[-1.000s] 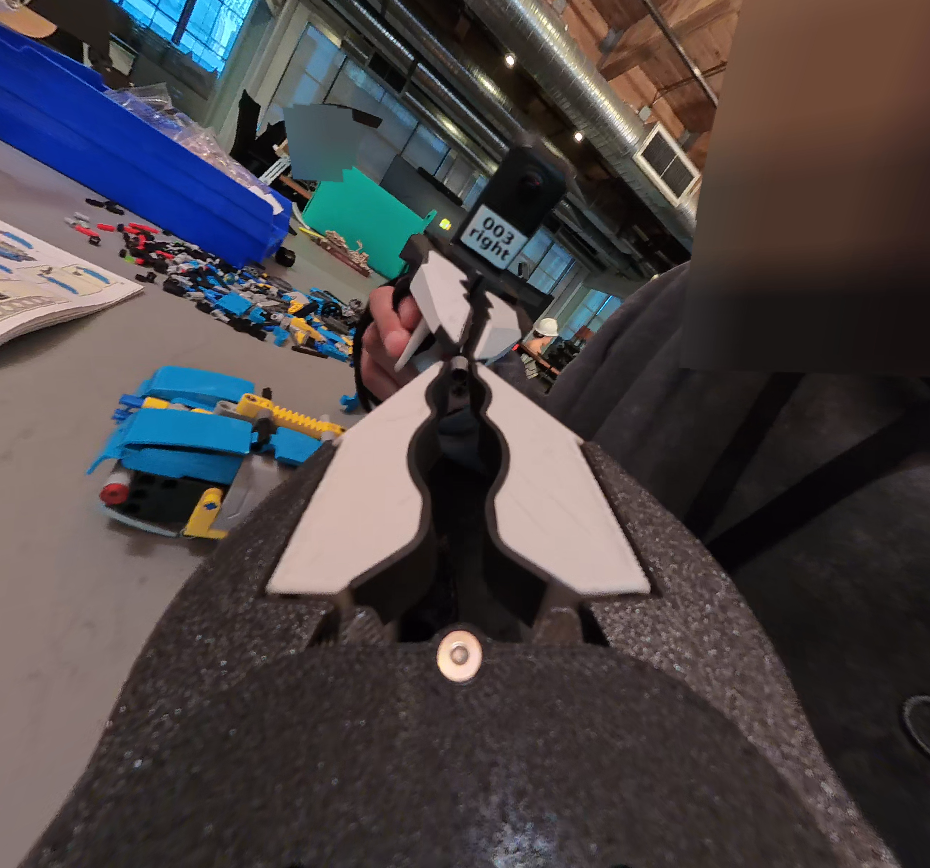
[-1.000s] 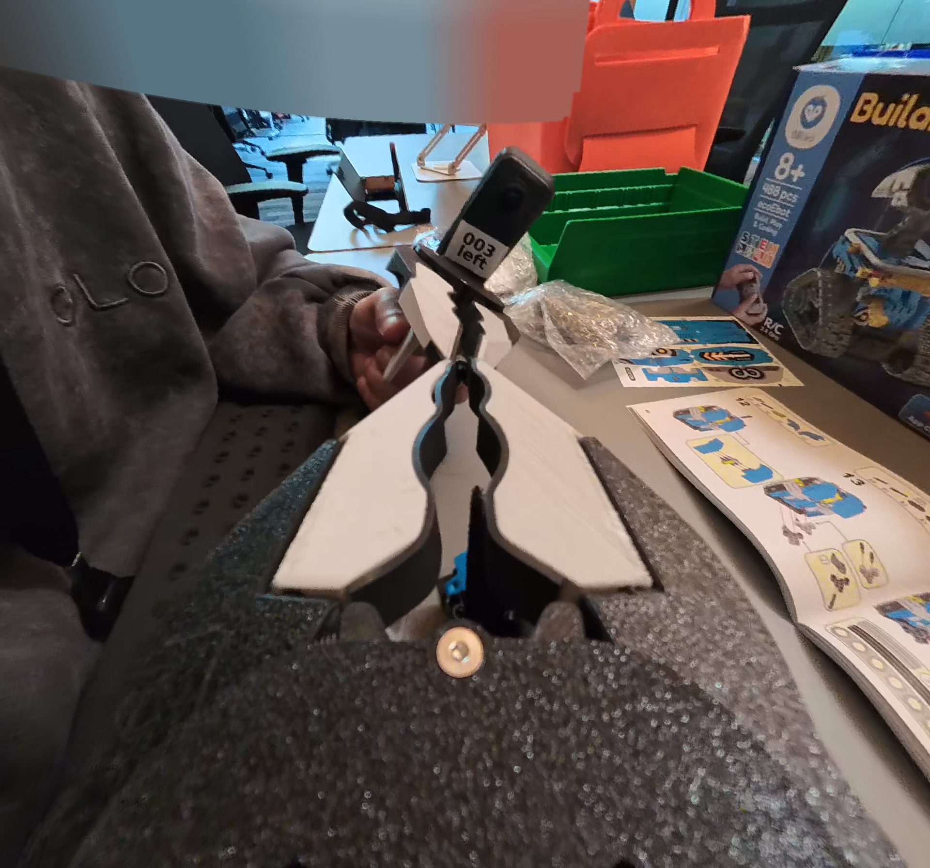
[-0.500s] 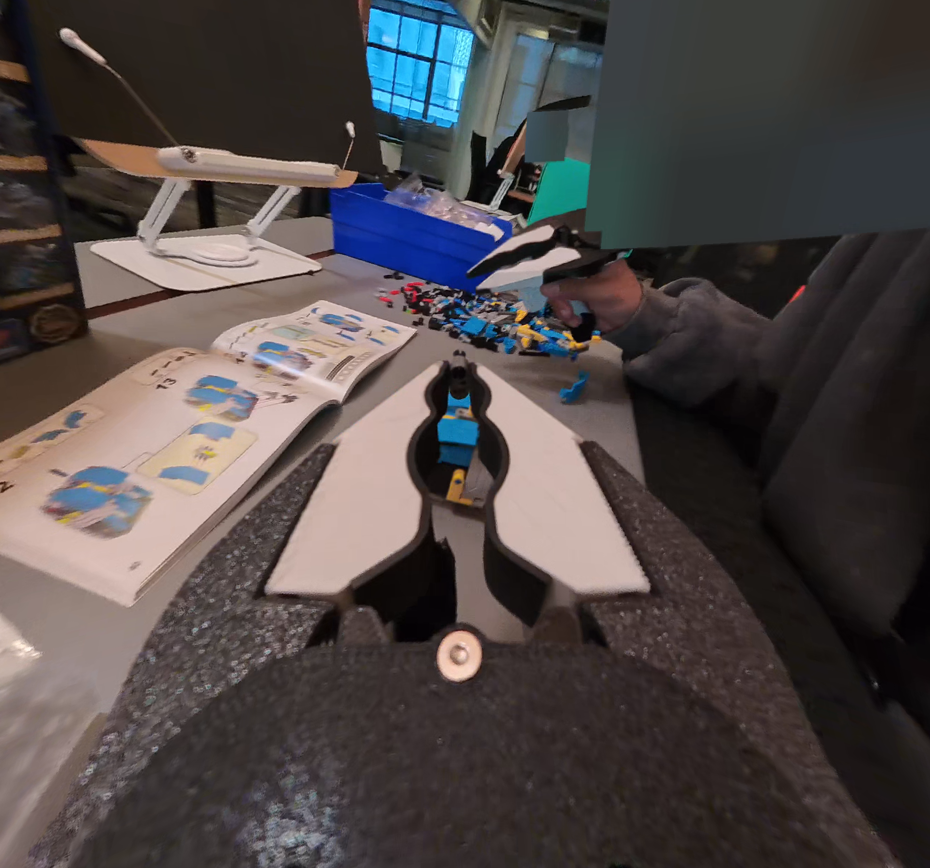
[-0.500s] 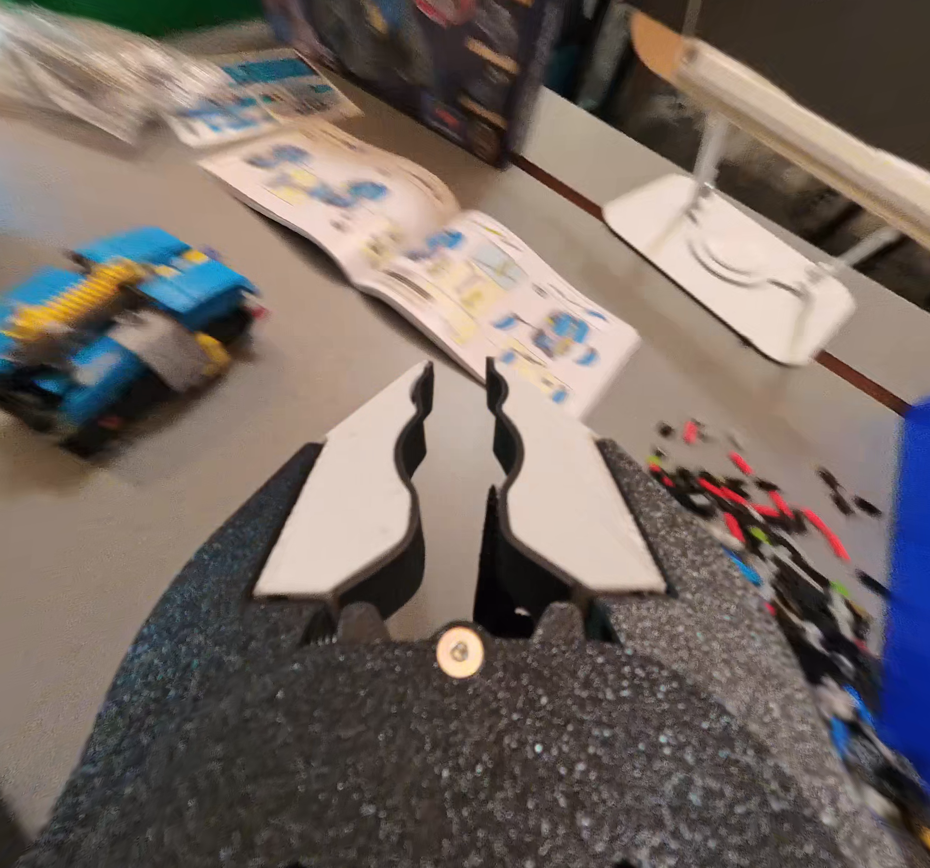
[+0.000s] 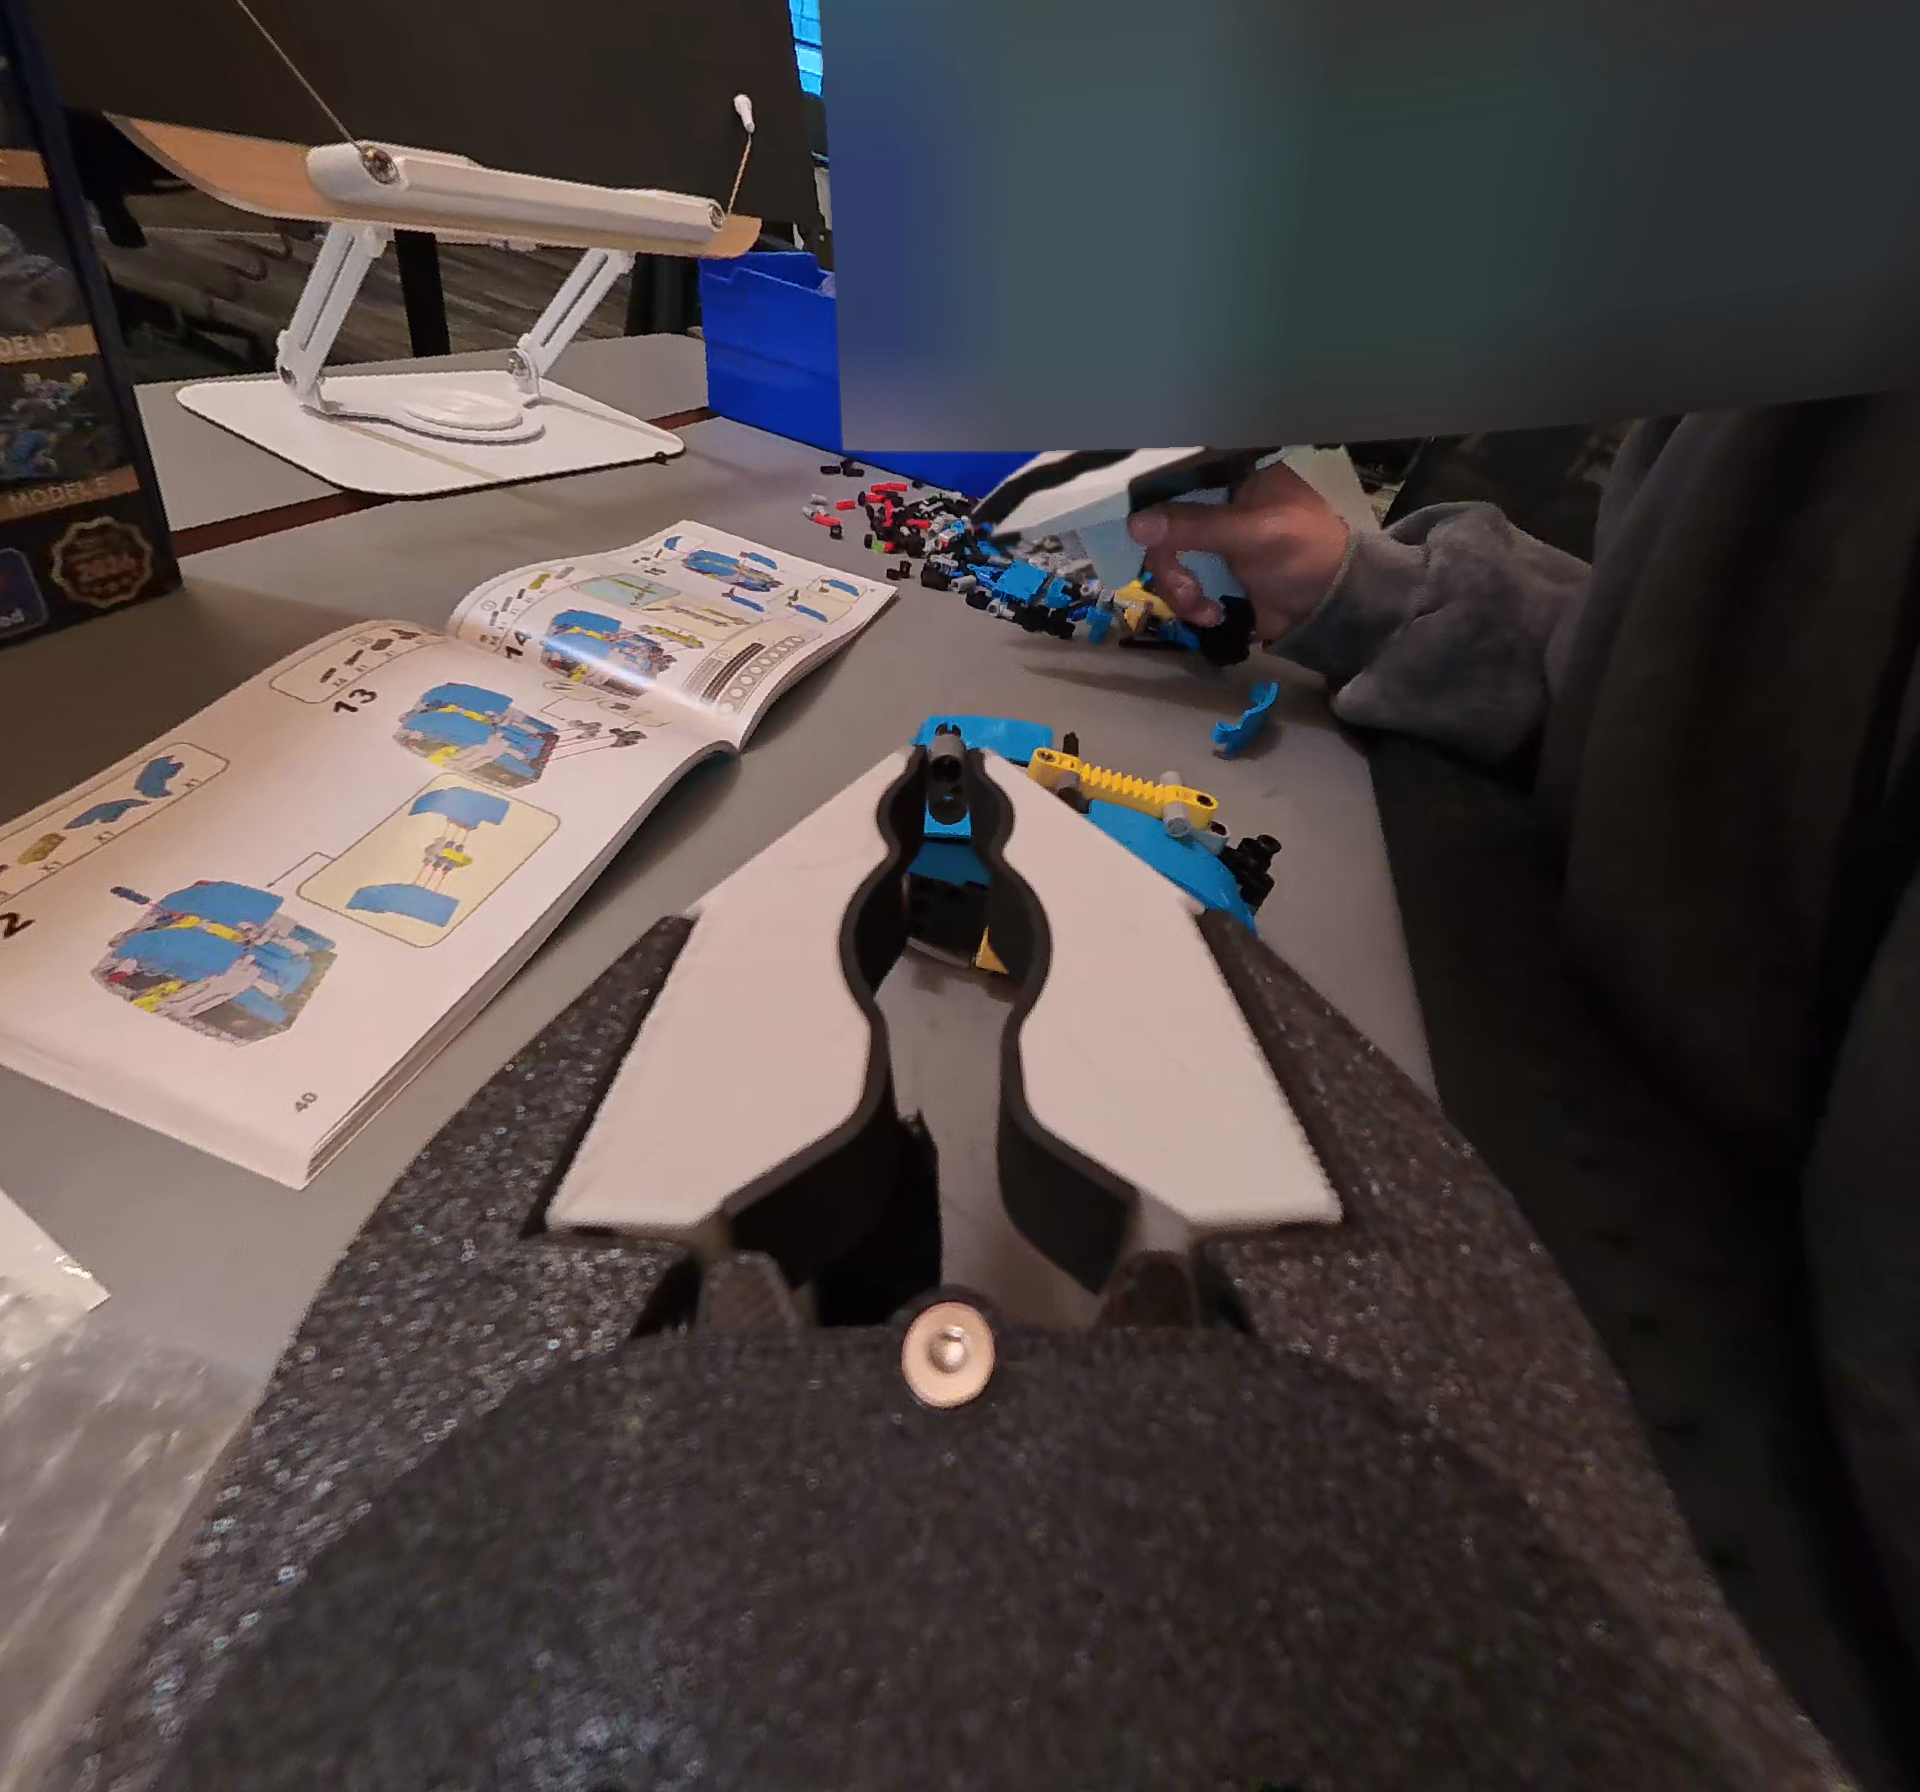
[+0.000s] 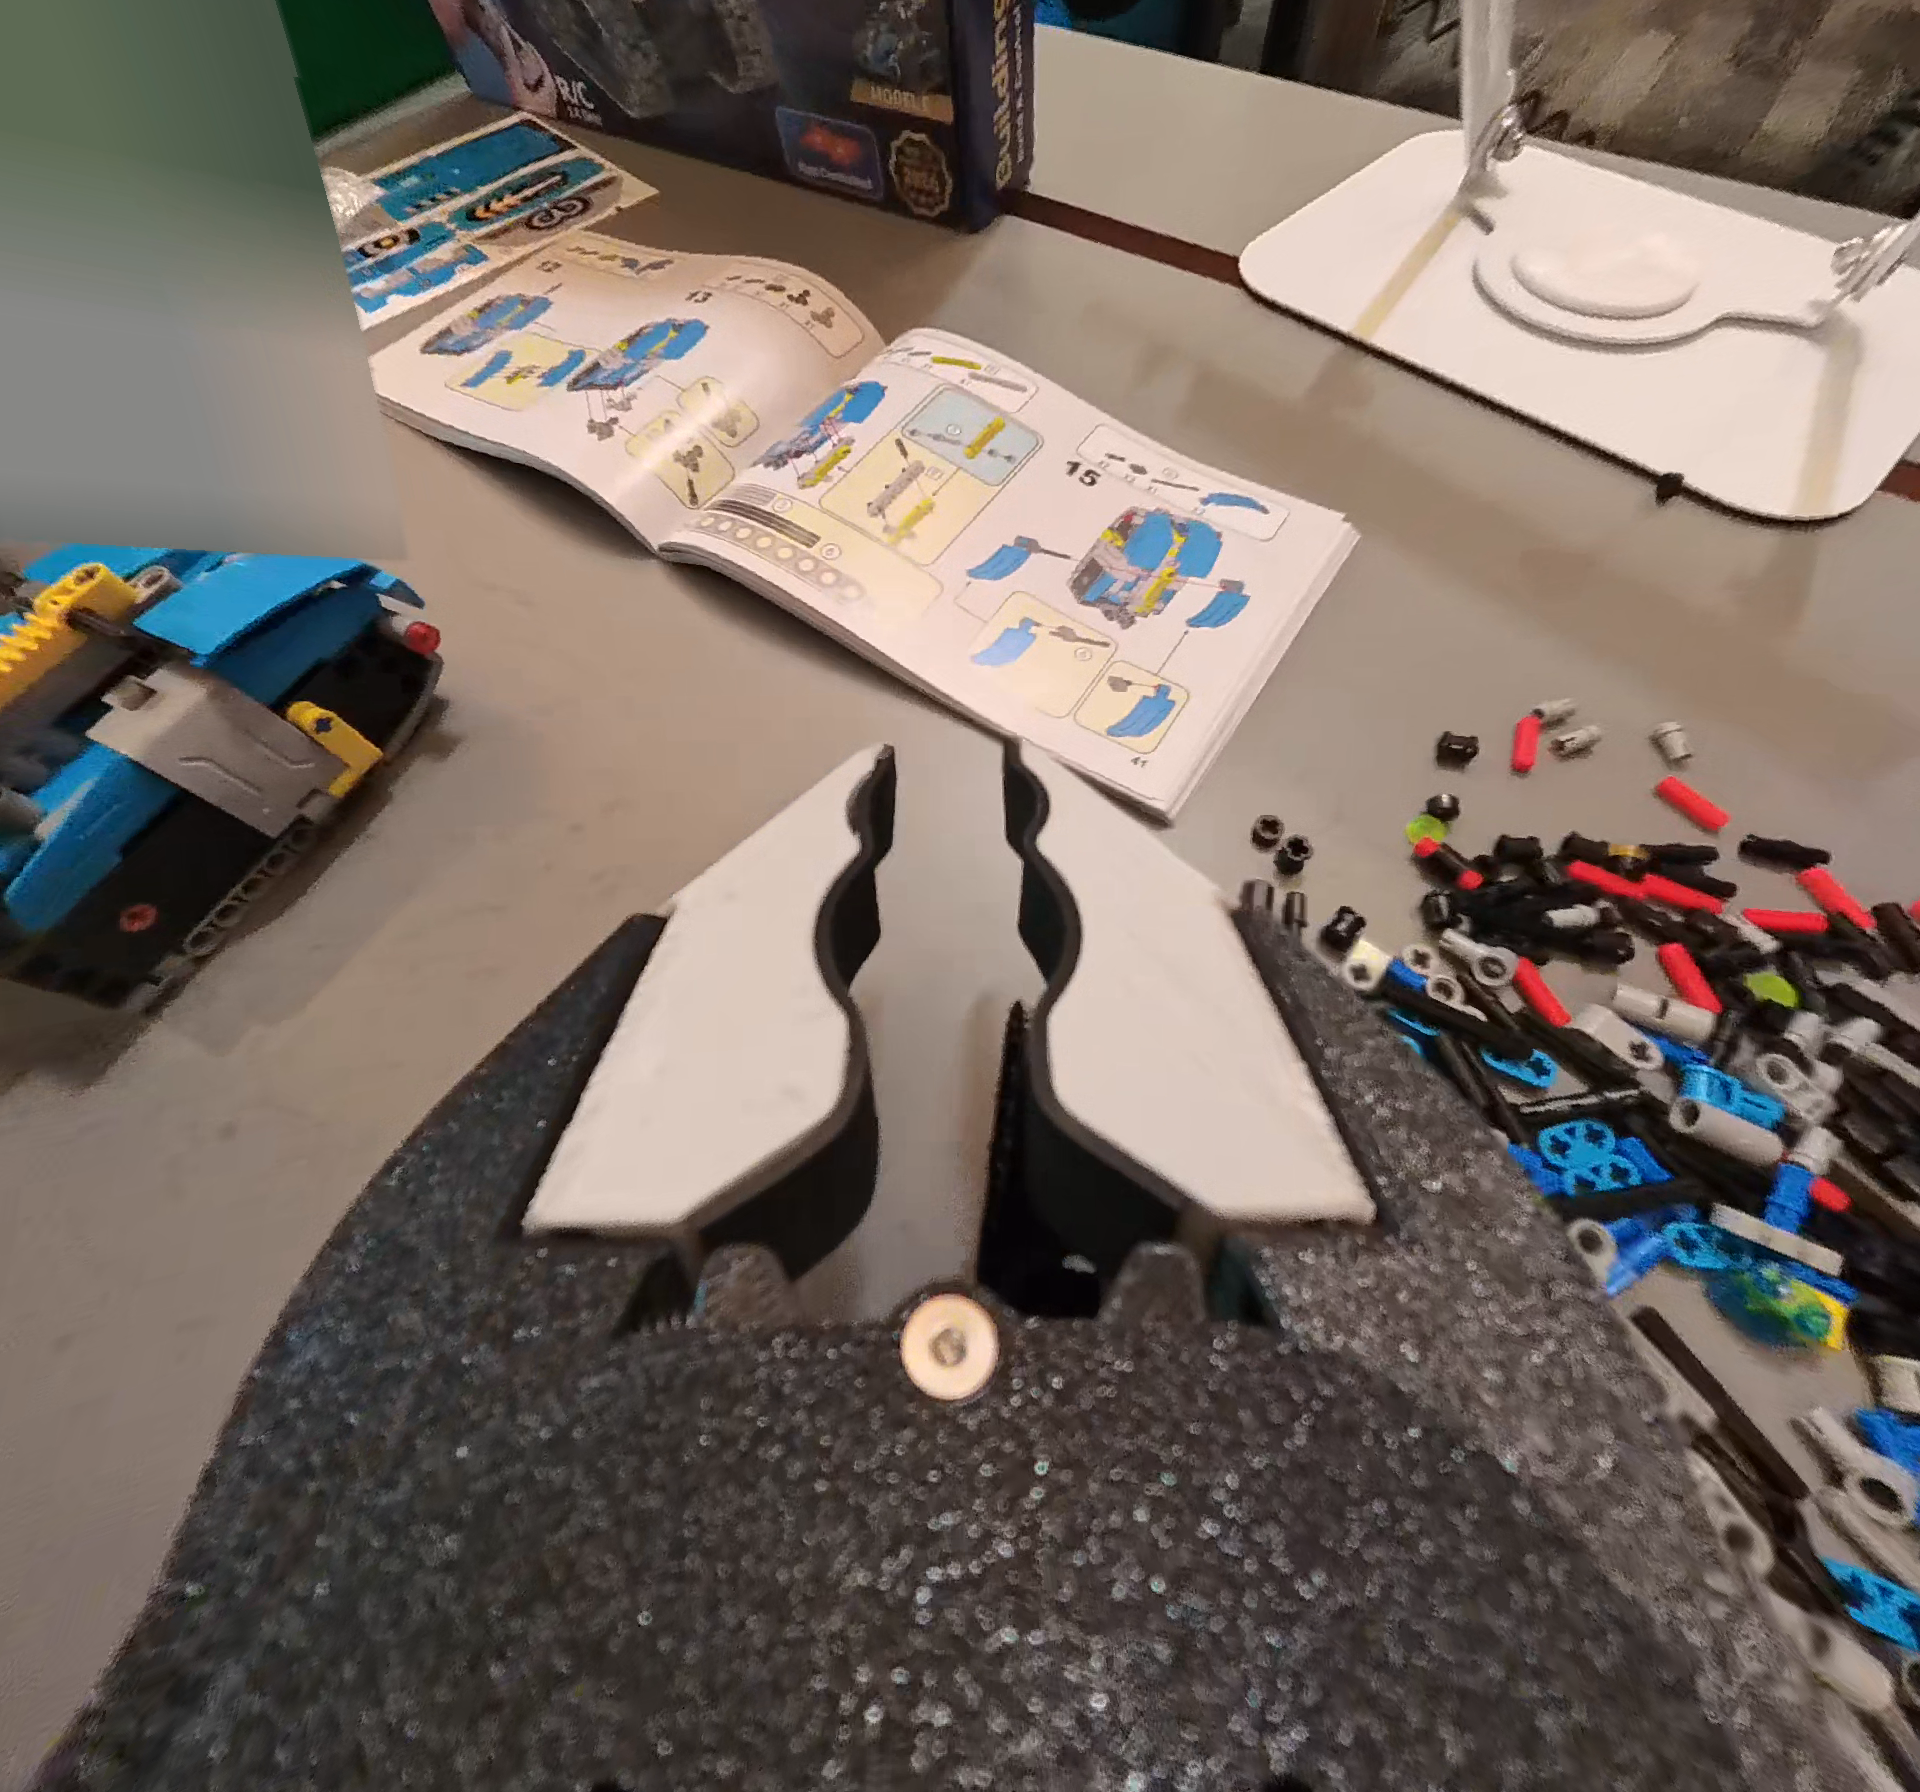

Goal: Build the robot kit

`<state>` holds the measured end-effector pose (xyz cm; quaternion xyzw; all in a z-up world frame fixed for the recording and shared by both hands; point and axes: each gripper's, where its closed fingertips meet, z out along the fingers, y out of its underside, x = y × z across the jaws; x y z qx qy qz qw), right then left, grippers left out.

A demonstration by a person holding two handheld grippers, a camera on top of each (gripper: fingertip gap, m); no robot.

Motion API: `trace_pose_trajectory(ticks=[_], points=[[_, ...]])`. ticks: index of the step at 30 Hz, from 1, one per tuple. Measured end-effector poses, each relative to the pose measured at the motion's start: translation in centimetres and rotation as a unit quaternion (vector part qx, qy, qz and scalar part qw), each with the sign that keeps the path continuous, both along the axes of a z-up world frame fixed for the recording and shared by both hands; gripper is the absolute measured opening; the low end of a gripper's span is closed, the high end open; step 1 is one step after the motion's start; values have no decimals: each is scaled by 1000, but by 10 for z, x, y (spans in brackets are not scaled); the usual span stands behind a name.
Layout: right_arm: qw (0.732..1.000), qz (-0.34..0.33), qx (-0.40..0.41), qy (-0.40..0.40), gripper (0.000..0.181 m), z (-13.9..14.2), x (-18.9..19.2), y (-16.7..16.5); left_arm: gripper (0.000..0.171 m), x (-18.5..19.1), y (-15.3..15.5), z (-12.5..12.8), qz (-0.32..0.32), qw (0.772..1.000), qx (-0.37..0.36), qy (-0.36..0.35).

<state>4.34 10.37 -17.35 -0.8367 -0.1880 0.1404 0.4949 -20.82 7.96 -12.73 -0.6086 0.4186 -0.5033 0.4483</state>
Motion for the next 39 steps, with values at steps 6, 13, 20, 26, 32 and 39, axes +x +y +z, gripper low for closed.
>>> trace_pose_trajectory(ticks=[6,13,20,26,32,39], points=[[990,103,-100,-5,14,20,-23,-73,7,-1,-4,0,-3,1000,8,2],[938,123,-223,-235,24,-28,-40,-139,7,2,-9,-2,-3,999,32,17],[925,117,-255,-254,23,-45,-35,-143,7,5,-18,-2,-6,998,60,29],[933,114,-252,-233,6,-46,-39,-137,7,6,-22,-1,-10,997,66,27],[933,125,-242,-233,0,-40,-39,-137,7,6,-22,-1,-12,997,66,27],[921,120,-258,-266,29,-40,-35,-144,7,6,-20,-2,-12,998,60,27]])
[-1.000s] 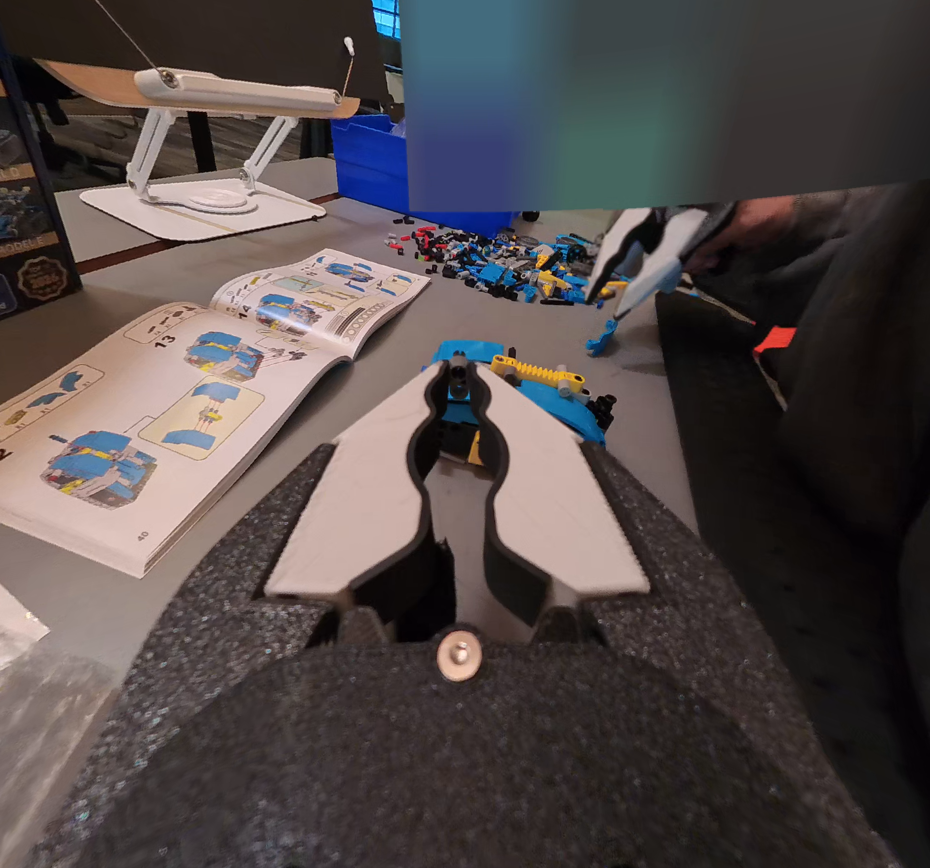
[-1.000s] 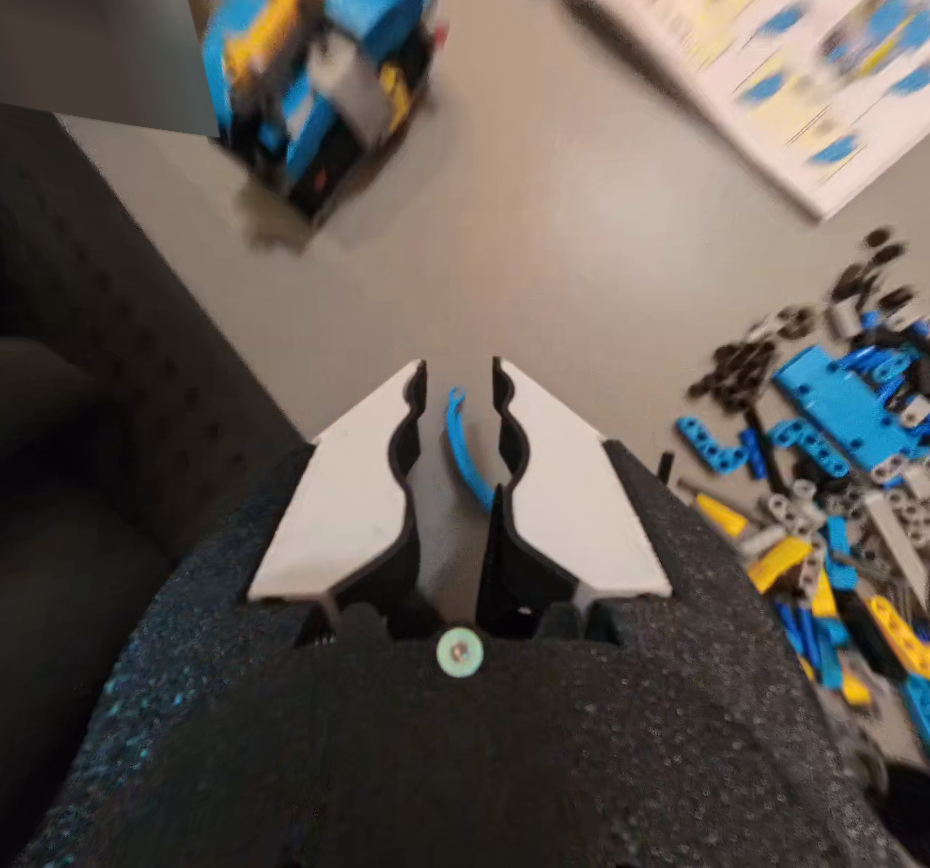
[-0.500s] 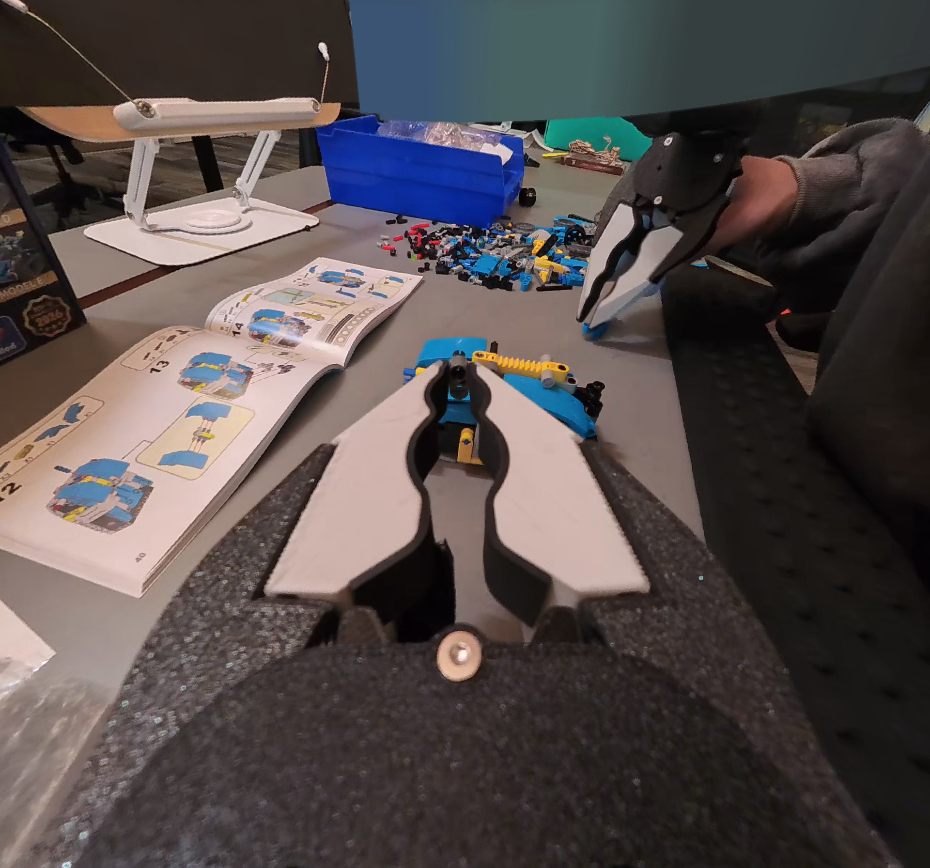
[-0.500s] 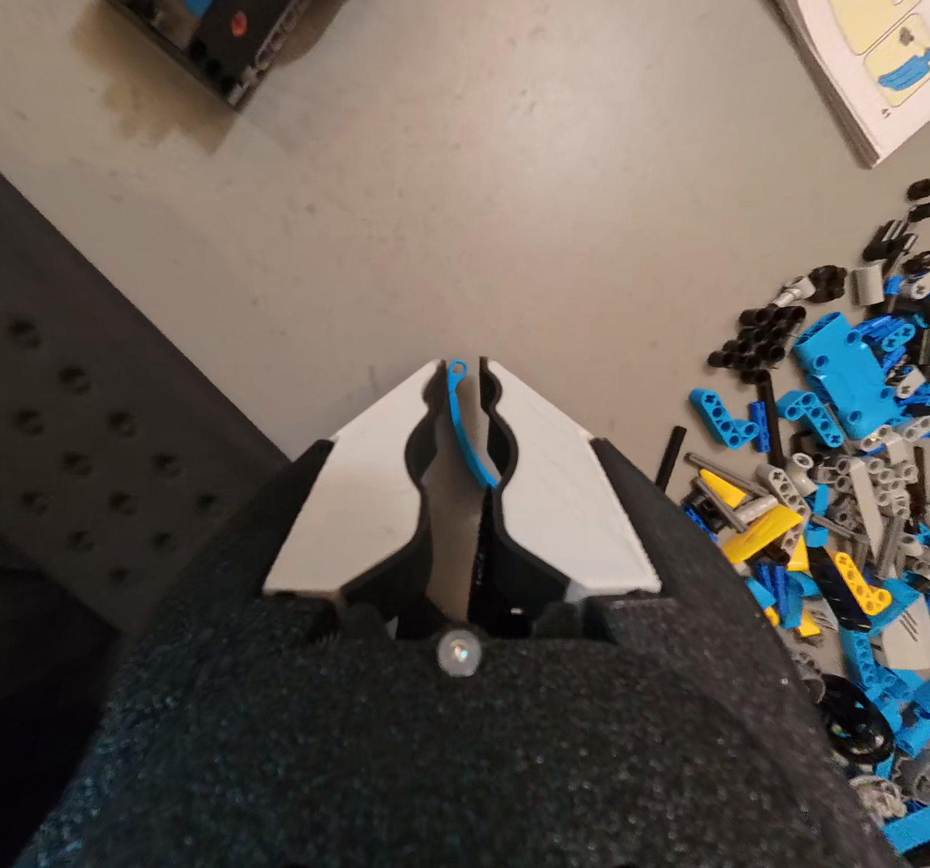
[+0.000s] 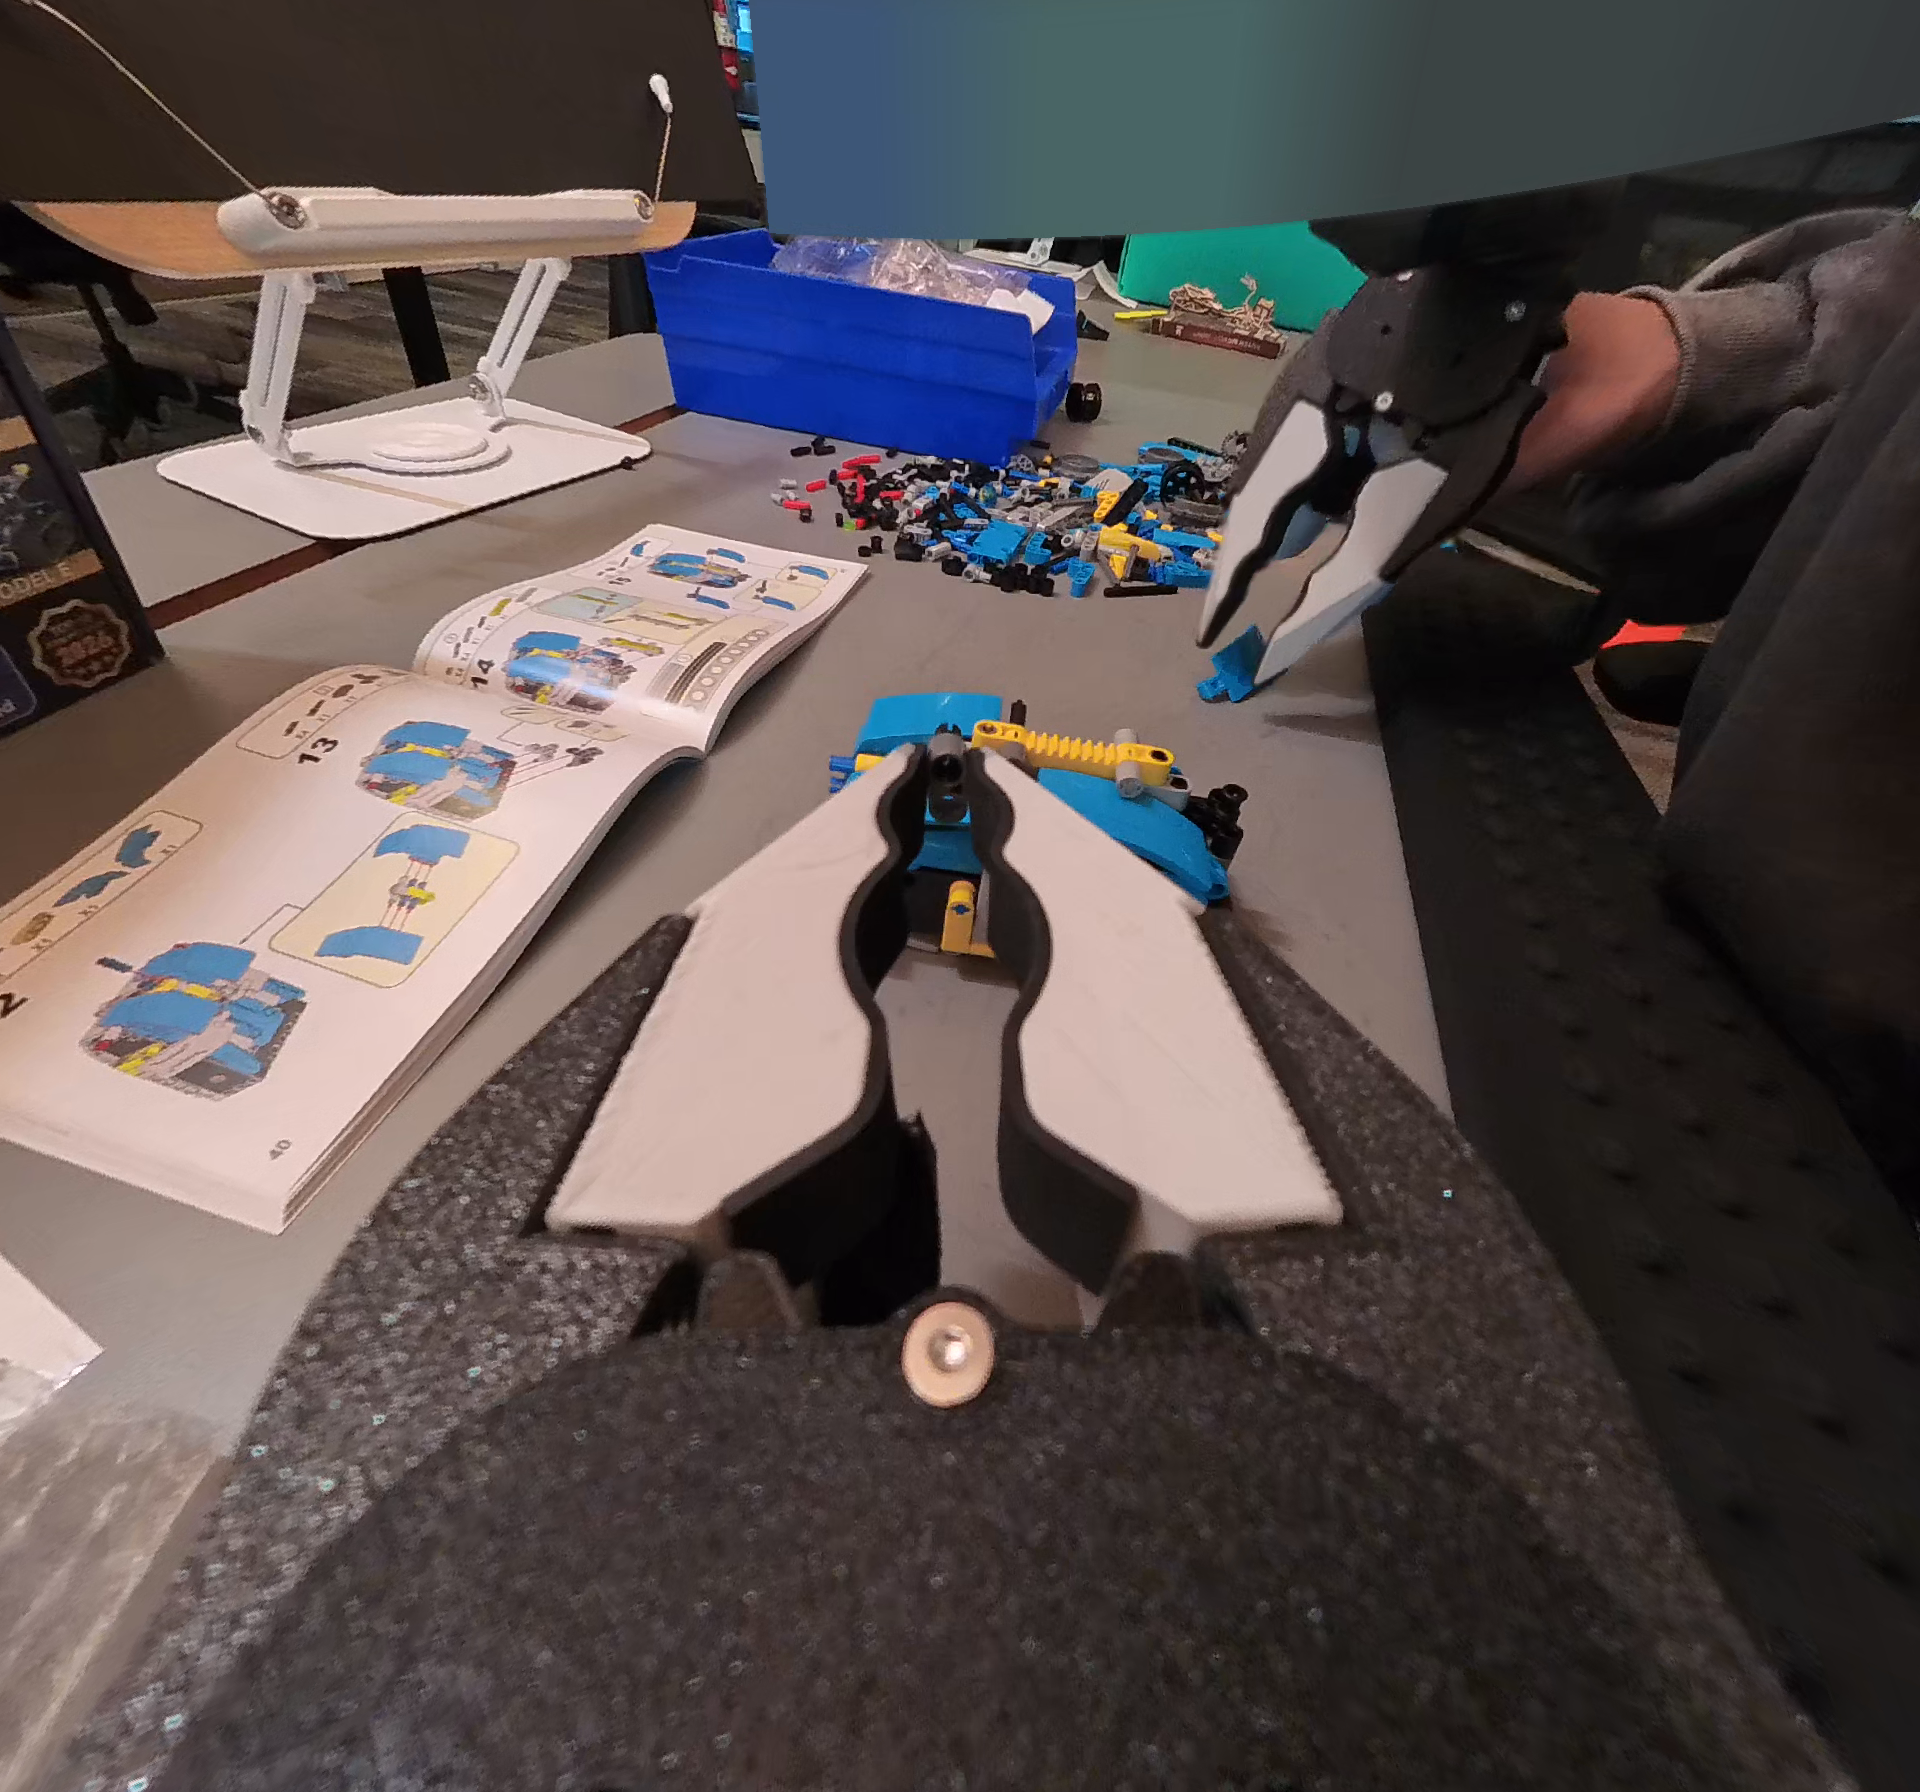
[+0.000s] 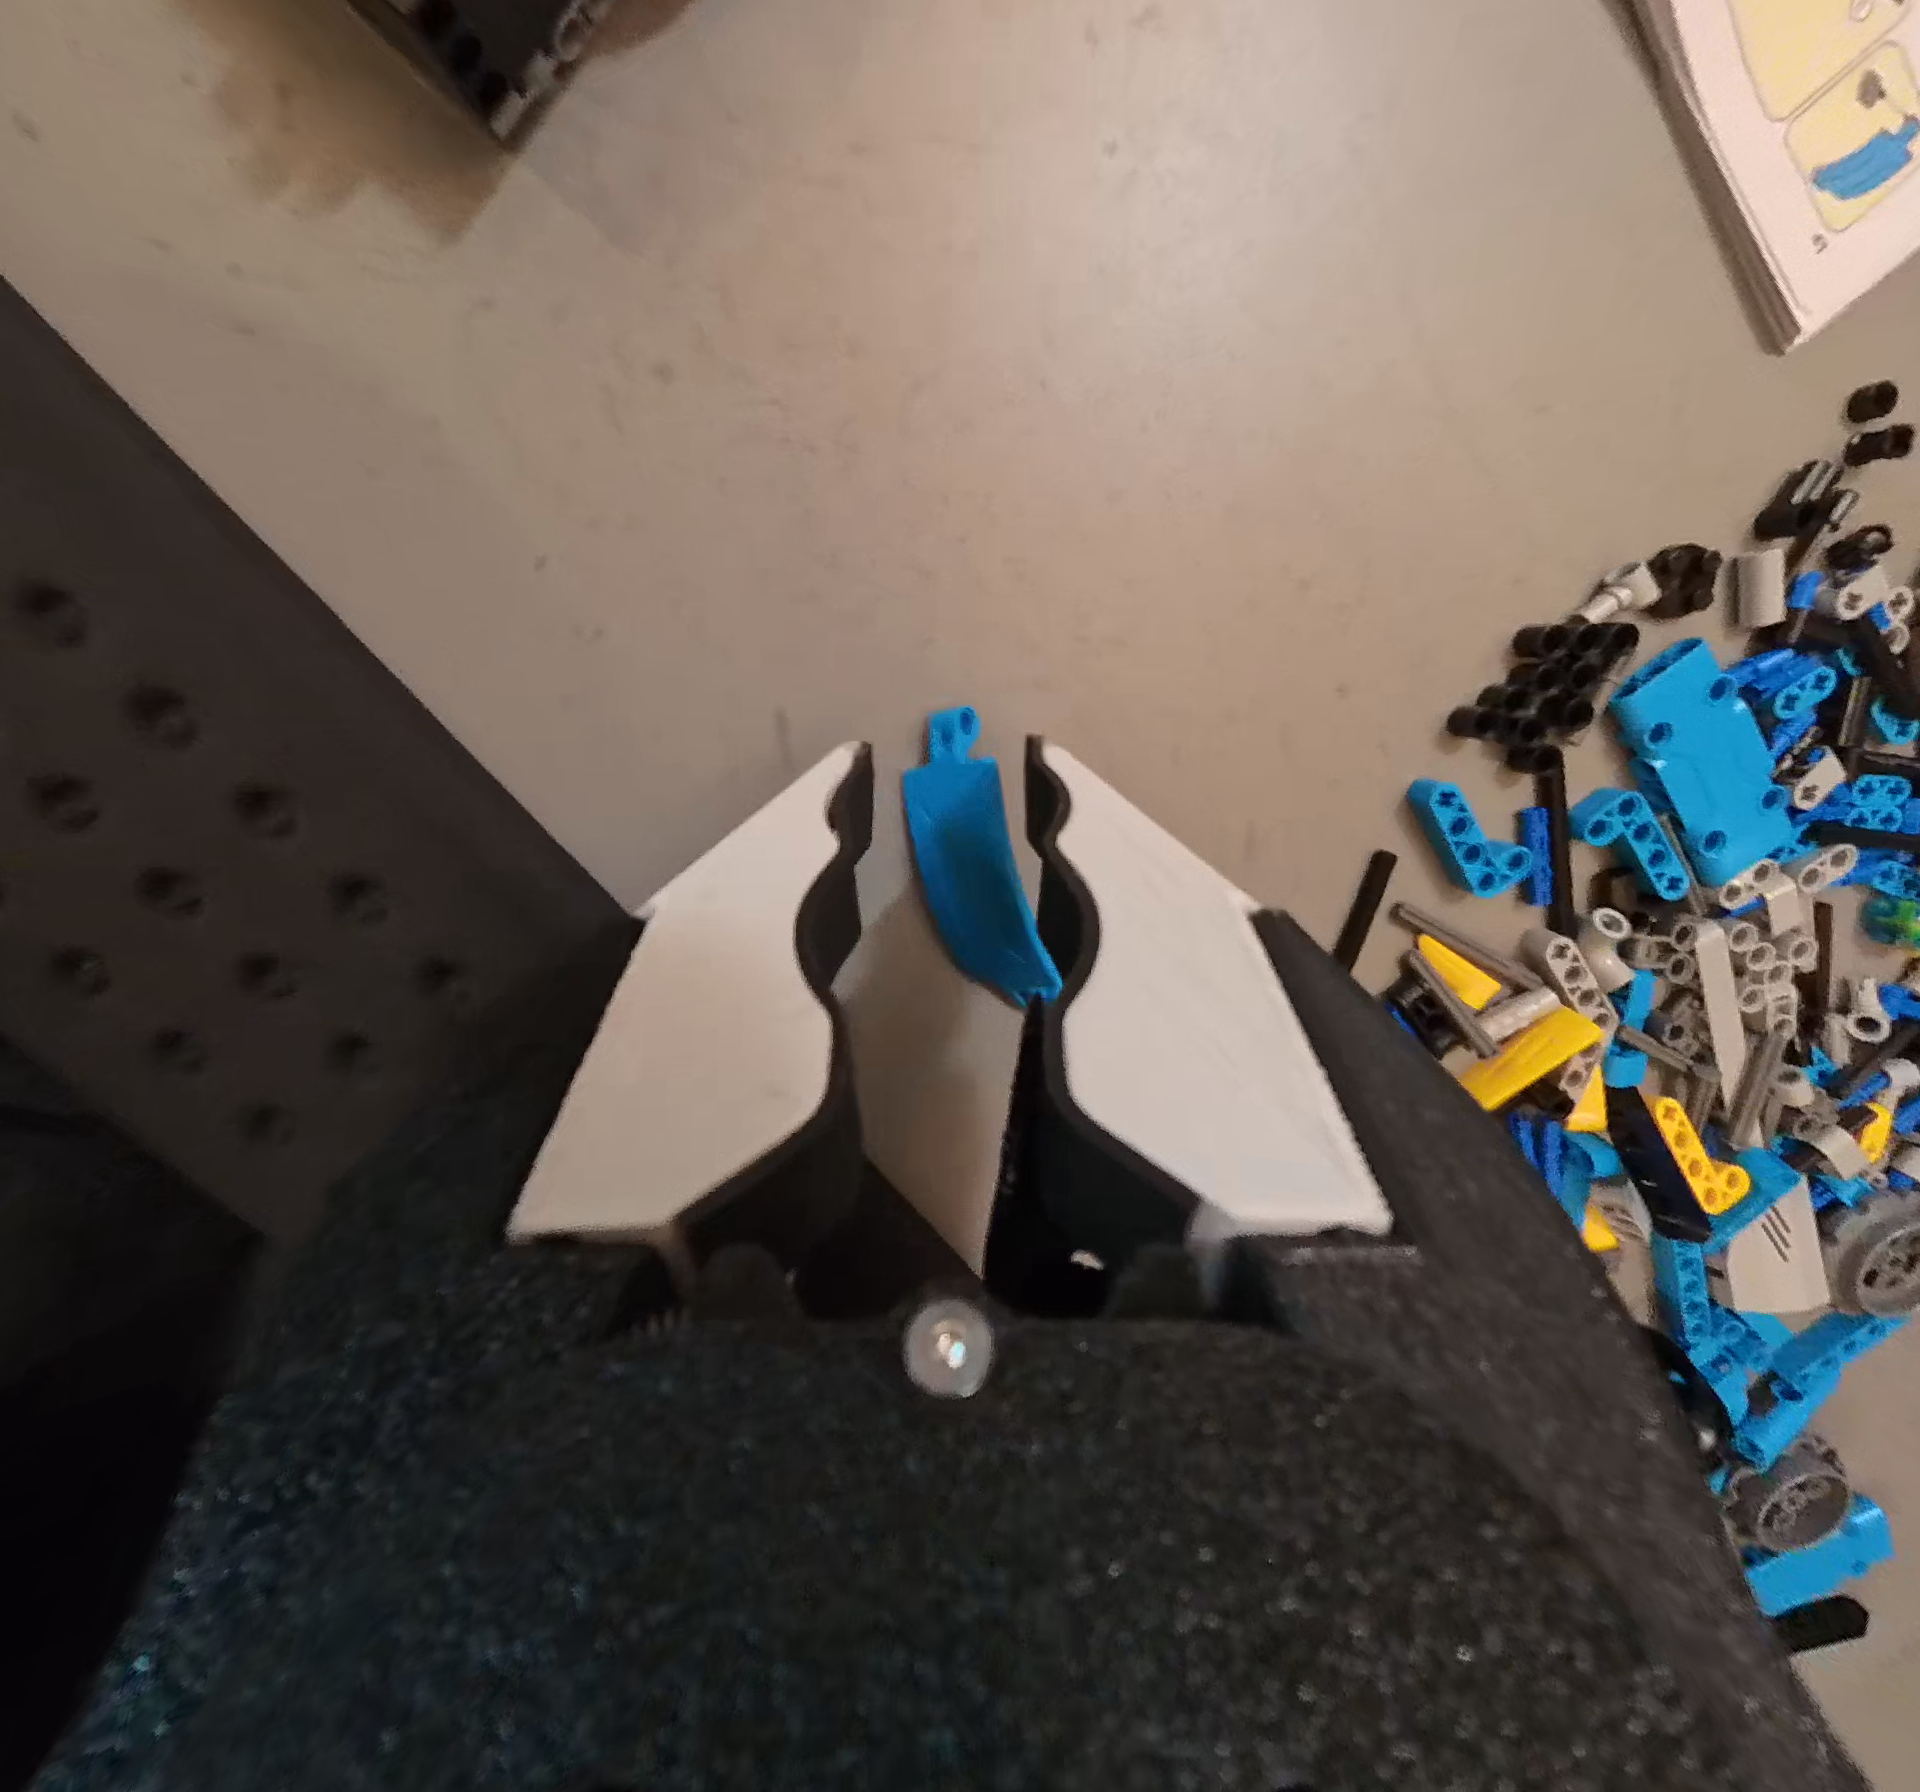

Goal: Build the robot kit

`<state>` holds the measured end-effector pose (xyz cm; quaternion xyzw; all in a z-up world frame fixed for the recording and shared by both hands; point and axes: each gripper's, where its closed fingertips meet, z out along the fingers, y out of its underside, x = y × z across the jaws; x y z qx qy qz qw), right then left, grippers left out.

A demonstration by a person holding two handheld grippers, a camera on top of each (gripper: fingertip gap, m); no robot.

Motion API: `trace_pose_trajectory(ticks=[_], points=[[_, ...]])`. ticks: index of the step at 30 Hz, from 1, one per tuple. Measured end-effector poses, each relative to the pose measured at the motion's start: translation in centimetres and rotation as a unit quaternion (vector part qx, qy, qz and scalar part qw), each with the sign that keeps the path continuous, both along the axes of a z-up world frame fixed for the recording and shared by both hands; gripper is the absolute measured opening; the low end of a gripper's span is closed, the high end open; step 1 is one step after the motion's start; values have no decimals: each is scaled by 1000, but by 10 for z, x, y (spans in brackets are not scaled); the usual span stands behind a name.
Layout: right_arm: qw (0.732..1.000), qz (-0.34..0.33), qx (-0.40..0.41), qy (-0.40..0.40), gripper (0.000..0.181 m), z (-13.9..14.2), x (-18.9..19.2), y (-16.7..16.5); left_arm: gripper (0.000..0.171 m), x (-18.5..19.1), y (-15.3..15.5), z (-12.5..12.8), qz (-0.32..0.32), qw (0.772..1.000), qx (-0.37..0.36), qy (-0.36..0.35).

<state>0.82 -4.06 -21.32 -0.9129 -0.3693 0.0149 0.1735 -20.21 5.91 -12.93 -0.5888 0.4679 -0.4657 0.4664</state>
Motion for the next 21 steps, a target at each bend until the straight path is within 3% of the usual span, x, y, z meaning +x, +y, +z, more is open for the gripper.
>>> trace_pose_trajectory(ticks=[7,12,15,21], points=[[999,-6,38,-5,23,7,2,-1,7,0,0,0,0,1000,-2,-1],[997,-20,-21,78,27,-1,6,-1,7,0,-1,-1,-2,1000,-1,2],[988,-25,-98,119,31,-5,1,-2,7,1,-2,0,-2,1000,1,3],[979,2,-188,85,24,-14,-1,-3,7,2,-5,-2,-7,1000,7,9]])
